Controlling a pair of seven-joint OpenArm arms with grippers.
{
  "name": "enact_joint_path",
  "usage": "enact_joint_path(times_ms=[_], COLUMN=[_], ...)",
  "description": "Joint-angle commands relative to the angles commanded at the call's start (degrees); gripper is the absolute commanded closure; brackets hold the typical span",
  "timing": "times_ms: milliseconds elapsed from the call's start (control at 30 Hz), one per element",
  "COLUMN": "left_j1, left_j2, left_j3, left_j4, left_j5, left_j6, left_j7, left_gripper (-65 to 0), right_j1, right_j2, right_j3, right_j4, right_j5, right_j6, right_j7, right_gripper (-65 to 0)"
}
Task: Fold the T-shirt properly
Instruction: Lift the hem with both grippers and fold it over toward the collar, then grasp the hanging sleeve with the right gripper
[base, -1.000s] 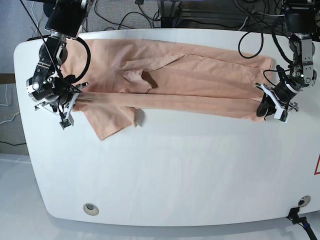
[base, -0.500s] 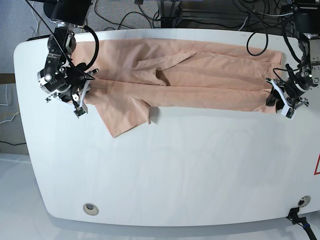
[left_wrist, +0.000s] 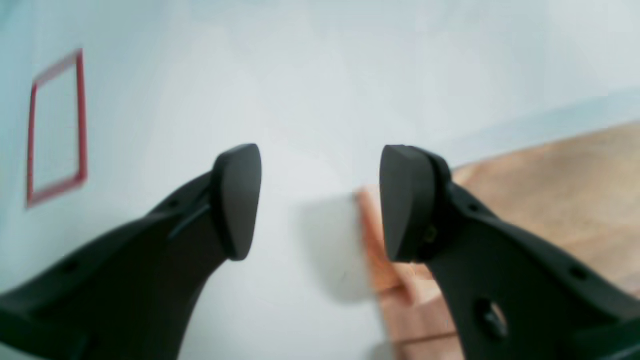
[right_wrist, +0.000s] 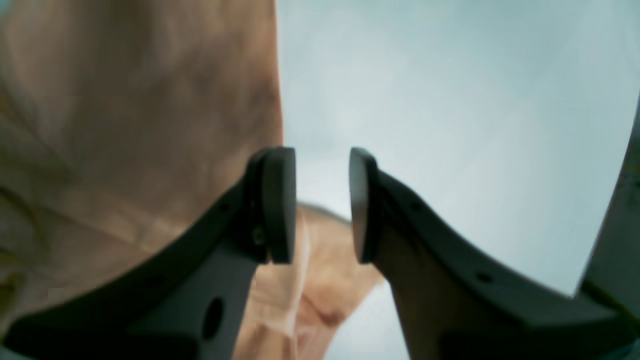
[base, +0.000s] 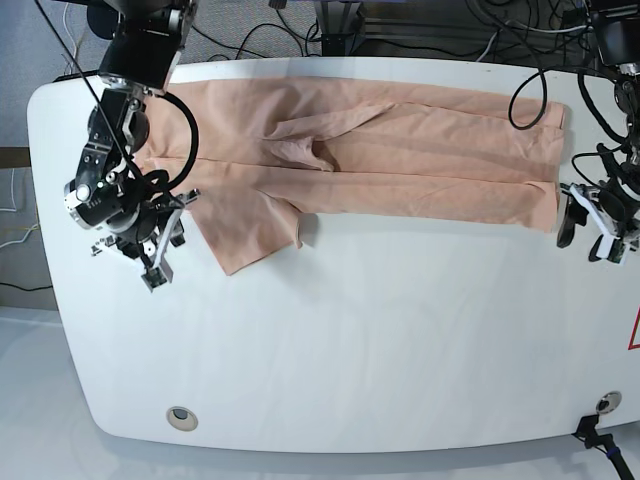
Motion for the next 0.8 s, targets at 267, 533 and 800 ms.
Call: enact_joint_path(times_ms=[267, 533, 800], left_j1=[1.6, 3.3, 3.7], left_j2=[1.8, 4.0, 4.0], left_j3=[0.3, 0.1, 0.1], left_j4=[1.4, 1.4, 1.4], left_j5=[0.0, 0.3, 0.3], left_j6=[-0.1, -0.1, -0.1], left_j7=[0.7, 0.6, 0.6], left_gripper=[-35.5, -35.4, -35.4], right_j1=[5.9, 7.1, 8.3], right_j2=[-0.1, -2.2, -3.4], right_j3=[0.0, 0.1, 0.1], right_j4=[-14.5, -17.0, -25.9], right_j5=[0.3, 0.4, 0.4], right_j6=[0.0, 0.0, 0.0], right_j7=[5.7, 5.7, 11.8], right_gripper=[-18.0, -18.0, -18.1])
